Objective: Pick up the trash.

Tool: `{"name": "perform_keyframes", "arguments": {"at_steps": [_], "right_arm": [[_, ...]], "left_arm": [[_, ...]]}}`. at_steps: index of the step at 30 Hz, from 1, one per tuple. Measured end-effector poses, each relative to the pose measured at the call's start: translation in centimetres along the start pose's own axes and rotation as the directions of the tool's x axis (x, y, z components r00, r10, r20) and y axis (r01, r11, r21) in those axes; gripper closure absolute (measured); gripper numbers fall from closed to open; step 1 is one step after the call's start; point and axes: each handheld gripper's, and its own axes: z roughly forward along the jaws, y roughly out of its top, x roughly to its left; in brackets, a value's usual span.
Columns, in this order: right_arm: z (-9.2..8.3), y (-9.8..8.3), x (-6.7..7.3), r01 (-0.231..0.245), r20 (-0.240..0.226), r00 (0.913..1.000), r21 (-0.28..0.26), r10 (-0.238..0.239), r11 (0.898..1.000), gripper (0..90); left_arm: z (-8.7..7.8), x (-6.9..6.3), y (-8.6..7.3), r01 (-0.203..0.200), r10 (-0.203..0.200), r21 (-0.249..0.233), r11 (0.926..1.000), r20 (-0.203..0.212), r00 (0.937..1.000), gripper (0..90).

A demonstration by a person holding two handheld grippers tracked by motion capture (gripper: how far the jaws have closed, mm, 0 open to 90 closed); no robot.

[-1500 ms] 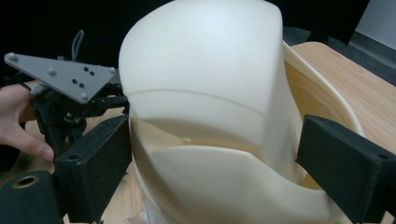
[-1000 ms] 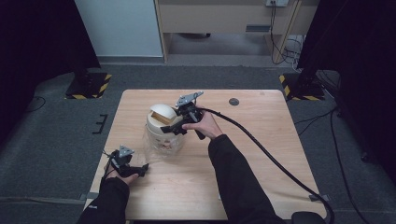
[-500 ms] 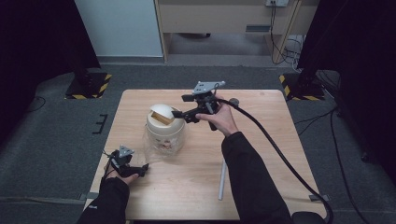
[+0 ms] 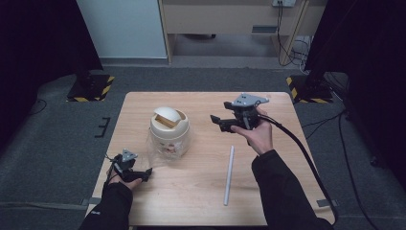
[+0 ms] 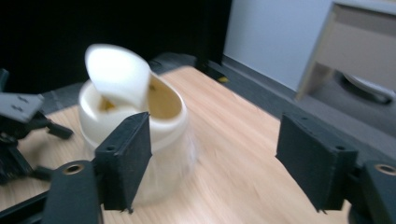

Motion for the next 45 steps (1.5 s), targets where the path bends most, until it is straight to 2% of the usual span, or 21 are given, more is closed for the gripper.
{"name": "perform_keyframes", "arguments": {"at_steps": [4,7,10,11,13,14,16,19,21,26,28,29,33,36,37,39,44,45], "right_arm": [[-0.8,-3.2,0.1,-0.041,0.047,0.9982,0.061,0.038,0.997,30.6],[-1.0,-5.8,0.0,-0.075,0.075,0.995,0.127,0.065,0.989,32.7],[-1.1,-8.2,-0.1,-0.117,0.098,0.99,0.18,0.101,0.977,34.1],[-1.1,-8.2,-0.1,-0.117,0.098,0.99,0.18,0.101,0.977,34.1],[-1.0,-9.7,-0.1,-0.139,0.113,0.9867,0.223,0.116,0.965,34.6],[-0.7,-11.1,0.0,-0.155,0.126,0.9841,0.262,0.126,0.952,36.1],[-0.4,-12.3,0.3,-0.162,0.136,0.9827,0.307,0.126,0.938,36.2],[0.1,-13.7,0.8,-0.185,0.151,0.9785,0.342,0.14,0.922,36.9],[0.5,-14.1,1.0,-0.195,0.157,0.9766,0.362,0.147,0.911,37.6],[0.8,-14.7,1.3,-0.206,0.176,0.9728,0.362,0.15,0.909,40.6],[0.9,-14.9,1.4,-0.225,0.187,0.9687,0.382,0.163,0.896,40.9],[1.0,-15.0,1.4,-0.227,0.19,0.968,0.384,0.164,0.895,41.7],[1.5,-15.5,1.8,-0.247,0.193,0.9642,0.411,0.181,0.878,44.1],[1.9,-15.8,2.0,-0.264,0.2,0.9605,0.433,0.193,0.862,45.9],[1.9,-15.8,2.0,-0.264,0.2,0.9605,0.433,0.193,0.862,45.9],[2.1,-16.0,2.1,-0.265,0.199,0.9607,0.451,0.194,0.852,46.6],[2.2,-16.0,1.8,-0.258,0.195,0.9626,0.455,0.187,0.852,53.5],[2.2,-16.0,1.6,-0.24,0.193,0.9666,0.458,0.168,0.856,57.9]], "left_arm": [[0.0,0.0,0.0,-0.002,0.002,0.0,1.0,-0.002,1.0,2.3],[0.0,0.0,0.0,-0.002,0.002,0.001,1.0,-0.003,1.0,2.5],[0.0,0.0,0.0,-0.002,0.002,0.001,1.0,-0.004,1.0,2.9],[0.0,0.0,0.0,-0.002,0.002,0.001,1.0,-0.004,1.0,2.9],[0.0,0.0,0.0,-0.001,0.001,0.002,1.0,-0.005,1.0,3.0],[-0.1,0.0,0.0,-0.001,0.001,0.001,1.0,-0.005,1.0,3.2],[-0.1,0.0,0.0,-0.001,0.001,0.002,1.0,-0.006,1.0,3.5],[-0.1,0.1,0.0,0.001,-0.001,0.001,1.0,-0.007,1.0,4.1],[-0.1,0.1,0.0,0.002,-0.002,0.003,1.0,-0.006,1.0,4.5],[-0.2,0.1,0.1,0.005,-0.005,0.006,1.0,-0.008,1.0,6.5],[-0.3,0.1,0.1,0.007,-0.007,0.012,0.9999,-0.008,0.9999,7.4],[-0.3,0.1,0.2,0.008,-0.008,0.014,0.9999,-0.008,0.9999,8.1],[-0.4,0.2,0.3,0.011,-0.011,0.022,0.9997,-0.007,0.9999,10.2],[-0.6,0.2,0.4,0.034,-0.034,0.026,0.9991,-0.01,0.9994,14.4],[-0.6,0.2,0.4,0.034,-0.034,0.026,0.9991,-0.01,0.9994,15.0],[-0.7,0.3,0.4,0.043,-0.043,0.025,0.9988,-0.011,0.999,15.5],[-1.1,0.3,0.7,0.044,-0.044,-0.006,0.999,-0.017,0.9989,18.6],[-1.2,0.2,0.8,0.042,-0.043,-0.017,0.999,-0.018,0.9989,19.3]]}}
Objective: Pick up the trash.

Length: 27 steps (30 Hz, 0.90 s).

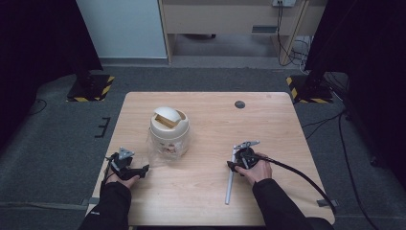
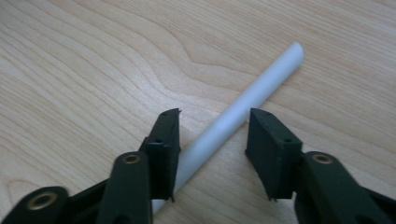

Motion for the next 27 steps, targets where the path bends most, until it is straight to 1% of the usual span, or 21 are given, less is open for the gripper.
{"name": "perform_keyframes", "arguments": {"at_steps": [1,2,3,4,5,6,7,8,12,14,17,18,19,21,22,23,24,25,26,27], "right_arm": [[0.0,0.0,0.0,0.0,0.0,1.0,0.0,0.0,1.0,57.9],[0.0,0.0,-0.1,0.007,0.001,1.0,0.003,-0.007,1.0,60.1],[-0.1,0.0,-0.2,0.014,0.007,0.9999,0.01,-0.014,1.0,64.3],[-0.1,0.0,-0.2,0.019,0.011,0.9998,0.011,-0.019,1.0,66.6],[-0.1,0.0,-0.2,0.019,0.011,0.9998,0.011,-0.019,1.0,66.6],[-0.1,0.1,-0.3,0.026,0.019,0.9995,0.013,-0.027,1.0,72.7],[-0.1,0.1,-0.3,0.026,0.019,0.9995,0.013,-0.027,1.0,72.7],[-0.2,0.1,-0.5,0.037,0.025,0.999,0.02,-0.038,0.999,78.5],[-0.2,0.2,-0.7,0.03,0.015,0.9994,0.034,-0.031,0.999,79.2],[-0.3,0.3,-0.8,0.023,0.002,0.9997,0.045,-0.024,0.999,79.3],[-0.6,0.5,-0.9,0.02,-0.012,0.9997,0.034,-0.02,0.999,79.3],[-1.1,0.8,-1.1,0.015,-0.031,0.9994,-0.006,-0.015,1.0,79.2],[-1.5,1.0,-1.3,0.014,-0.039,0.9991,-0.029,-0.015,0.999,79.2],[-2.2,1.4,-1.6,0.016,-0.062,0.9979,-0.085,-0.021,0.996,79.2],[-2.2,1.4,-1.6,0.016,-0.062,0.9979,-0.085,-0.021,0.996,79.2],[-2.7,1.6,-1.8,0.017,-0.065,0.9976,-0.109,-0.024,0.994,79.2],[-3.6,2.0,-2.3,0.023,-0.076,0.9964,-0.165,-0.037,0.986,79.2],[-3.6,2.0,-2.3,0.023,-0.076,0.9964,-0.165,-0.037,0.986,79.2],[-4.5,2.3,-2.7,0.025,-0.079,0.9959,-0.221,-0.043,0.975,79.2],[-5.0,2.4,-2.9,0.022,-0.081,0.9958,-0.248,-0.043,0.968,79.2]], "left_arm": [[0.0,0.0,0.0,0.0,0.0,0.0,1.0,0.0,1.0,19.7],[-0.1,0.0,0.1,0.002,-0.002,-0.006,1.0,0.0,1.0,19.7],[-0.2,0.0,0.1,0.002,-0.002,-0.014,0.9999,-0.003,1.0,20.2],[-0.3,0.0,0.2,0.007,-0.007,-0.032,0.9995,-0.008,0.9999,20.5],[-0.3,0.0,0.2,0.007,-0.007,-0.032,0.9995,-0.008,0.9999,20.9],[-0.5,0.1,0.3,0.015,-0.015,-0.046,0.9988,-0.008,0.9999,21.2],[-0.5,0.1,0.3,0.015,-0.015,-0.046,0.9988,-0.008,0.9999,21.4],[-0.6,0.1,0.4,0.019,-0.02,-0.057,0.9982,-0.01,0.9998,21.7],[-0.9,0.1,0.5,0.023,-0.023,-0.082,0.9964,-0.009,0.9997,23.1],[-1.0,0.1,0.6,0.03,-0.031,-0.099,0.9946,-0.005,0.9995,24.0],[-1.2,0.1,0.7,0.026,-0.026,-0.113,0.9932,-0.001,0.9997,24.9],[-1.4,0.0,0.8,0.026,-0.026,-0.134,0.9907,0.0,0.9997,24.9],[-1.4,0.0,0.8,0.026,-0.026,-0.134,0.9907,0.0,0.9997,24.9],[-1.7,0.0,1.0,0.024,-0.023,-0.159,0.9869,0.005,0.9997,25.1],[-1.7,0.0,1.0,0.024,-0.023,-0.159,0.9869,0.005,0.9997,25.1],[-1.8,0.0,1.1,0.024,-0.023,-0.171,0.9849,0.006,0.9997,25.1],[-2.0,-0.1,1.2,0.026,-0.025,-0.192,0.9811,0.008,0.9997,25.4],[-2.0,-0.1,1.2,0.026,-0.025,-0.192,0.9811,0.008,0.9997,25.6],[-2.3,-0.1,1.4,0.026,-0.023,-0.217,0.9758,0.014,0.9996,25.6],[-2.5,-0.2,1.5,0.029,-0.025,-0.228,0.9732,0.02,0.9995,25.7]]}}
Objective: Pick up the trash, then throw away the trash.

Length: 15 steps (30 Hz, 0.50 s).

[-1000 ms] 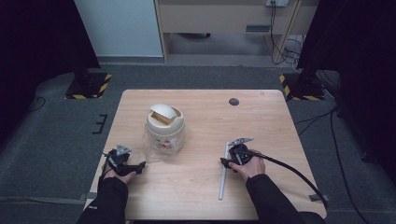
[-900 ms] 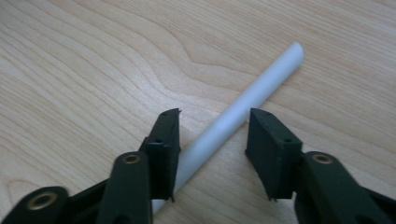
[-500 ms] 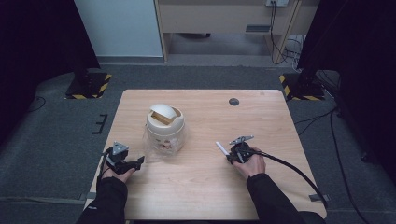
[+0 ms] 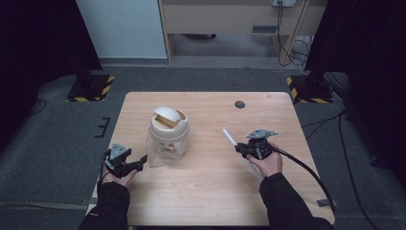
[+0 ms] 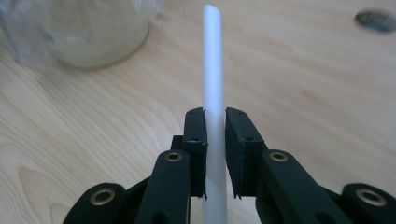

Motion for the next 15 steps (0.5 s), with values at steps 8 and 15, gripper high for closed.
{"name": "perform_keyframes", "arguments": {"at_steps": [8,15], "right_arm": [[-3.1,1.3,-1.5,-0.002,0.005,1.0,-0.179,0.003,0.984,79.3],[-4.4,1.8,-2.2,-0.011,-0.001,0.9999,-0.257,0.011,0.966,79.3]], "left_arm": [[-0.9,-0.8,0.9,-0.016,0.019,-0.098,0.9951,0.025,0.9995,26.1],[-1.8,-1.4,1.9,-0.008,0.017,-0.186,0.9825,0.048,0.9987,26.3]]}}
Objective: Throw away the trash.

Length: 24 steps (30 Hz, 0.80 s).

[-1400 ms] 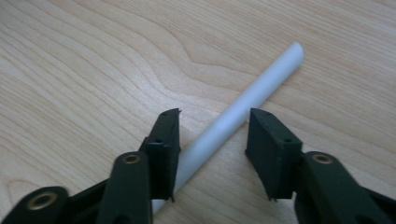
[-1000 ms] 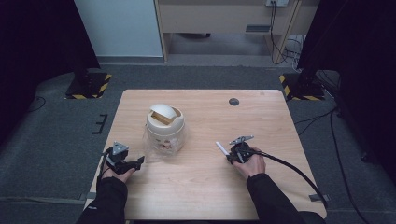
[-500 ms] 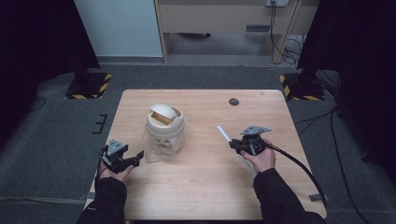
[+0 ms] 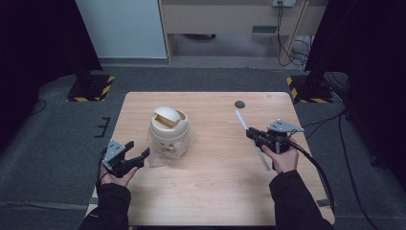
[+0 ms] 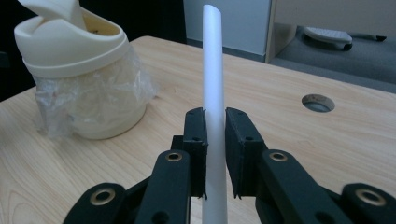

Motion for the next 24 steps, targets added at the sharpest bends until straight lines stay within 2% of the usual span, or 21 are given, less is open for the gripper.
{"name": "perform_keyframes", "arguments": {"at_steps": [1,2,3,5,6,7,10,13,17,18,20,22,24], "right_arm": [[0.0,0.0,0.0,0.0,0.0,1.0,0.0,0.0,1.0,79.3],[-0.2,0.2,-0.1,0.001,-0.007,1.0,-0.022,-0.001,1.0,79.3],[-0.2,0.2,-0.1,0.001,-0.007,1.0,-0.022,-0.001,1.0,79.3],[-0.5,0.5,-0.2,-0.005,-0.019,0.9998,-0.063,0.004,0.998,79.2],[-0.5,0.6,-0.2,-0.001,-0.021,0.9998,-0.072,0.0,0.997,79.3],[-0.6,0.8,-0.2,0.005,-0.022,0.9997,-0.082,-0.007,0.997,79.3],[-0.8,1.2,-0.3,0.017,-0.029,0.9994,-0.101,-0.02,0.995,79.3],[-1.0,2.1,-0.3,0.027,-0.04,0.9986,-0.145,-0.034,0.989,79.2],[-1.2,2.8,-0.3,0.029,-0.056,0.9977,-0.177,-0.04,0.984,79.2],[-1.2,3.2,-0.1,0.034,-0.059,0.9972,-0.194,-0.046,0.98,79.2],[-1.2,3.4,0.0,0.034,-0.065,0.9967,-0.204,-0.048,0.978,79.3],[-1.1,4.0,0.4,0.043,-0.076,0.9953,-0.215,-0.061,0.976,79.2],[-1.1,4.2,0.5,0.045,-0.075,0.9951,-0.222,-0.064,0.974,79.2]], "left_arm": [[-0.2,-0.1,0.2,0.004,-0.004,-0.012,0.9999,0.001,1.0,26.3],[-0.5,-0.3,0.5,0.014,-0.013,-0.041,0.9991,0.002,0.9999,26.2],[-0.5,-0.3,0.5,0.014,-0.013,-0.041,0.9991,0.002,0.9999,26.2],[-1.0,-0.5,1.0,0.03,-0.03,-0.088,0.9956,0.002,0.9995,26.3],[-1.0,-0.5,1.0,0.03,-0.03,-0.088,0.9956,0.002,0.9995,26.6],[-1.2,-0.6,1.3,0.05,-0.051,-0.115,0.992,0.0,0.9987,27.1],[-1.4,-0.8,1.6,0.057,-0.059,-0.139,0.9886,-0.009,0.9982,27.7],[-1.6,-1.2,2.4,0.082,-0.081,-0.186,0.9792,0.012,0.9966,28.7],[-1.6,-1.5,3.1,0.089,-0.086,-0.202,0.9753,0.024,0.996,30.7],[-1.7,-1.8,3.6,0.089,-0.084,-0.218,0.972,0.032,0.996,31.0],[-1.8,-1.9,3.8,0.089,-0.083,-0.224,0.9706,0.037,0.9959,31.6],[-1.8,-2.3,4.5,0.106,-0.095,-0.246,0.9635,0.057,0.9939,32.8],[-1.7,-2.4,4.7,0.11,-0.097,-0.25,0.962,0.064,0.9932,33.7]]}}
